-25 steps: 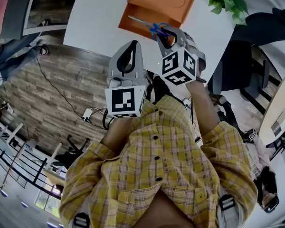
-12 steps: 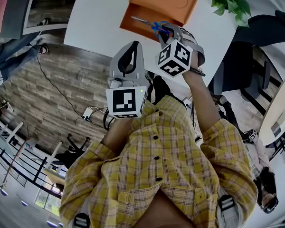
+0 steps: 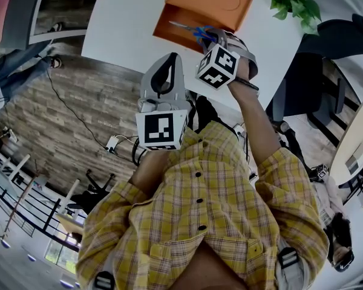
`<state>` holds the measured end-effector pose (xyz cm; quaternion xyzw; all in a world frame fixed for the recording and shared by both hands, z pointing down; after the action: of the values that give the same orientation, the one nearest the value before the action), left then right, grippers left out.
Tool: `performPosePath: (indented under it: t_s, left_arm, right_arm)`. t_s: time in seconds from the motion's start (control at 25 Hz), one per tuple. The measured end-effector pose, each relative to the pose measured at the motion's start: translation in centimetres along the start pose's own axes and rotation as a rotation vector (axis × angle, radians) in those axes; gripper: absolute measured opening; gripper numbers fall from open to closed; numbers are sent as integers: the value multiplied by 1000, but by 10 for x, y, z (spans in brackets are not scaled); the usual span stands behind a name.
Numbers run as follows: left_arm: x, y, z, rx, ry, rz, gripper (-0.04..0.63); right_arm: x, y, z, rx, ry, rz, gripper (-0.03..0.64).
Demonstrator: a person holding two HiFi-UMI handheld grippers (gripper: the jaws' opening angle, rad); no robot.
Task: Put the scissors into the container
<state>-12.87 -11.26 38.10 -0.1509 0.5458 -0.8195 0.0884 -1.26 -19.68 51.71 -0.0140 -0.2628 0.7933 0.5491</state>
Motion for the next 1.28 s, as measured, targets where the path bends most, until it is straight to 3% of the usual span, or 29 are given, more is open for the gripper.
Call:
performPosePath:
  t_s: [1.28]
  left_arm:
    - [8, -7, 8, 22, 8, 4, 0]
  right_arm:
    - [2, -11, 52, 109, 47, -53, 95]
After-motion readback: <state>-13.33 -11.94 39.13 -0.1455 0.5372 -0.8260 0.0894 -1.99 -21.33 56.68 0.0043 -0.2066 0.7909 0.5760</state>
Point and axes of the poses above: the fingertips, and each gripper's own axes: z forward along the fingers, x to its left, y out of its top, the point moved 8 cm from there along -z, backward along the fingers, and after that the axes turned 4 degrees about -x, right-handed, at the moved point
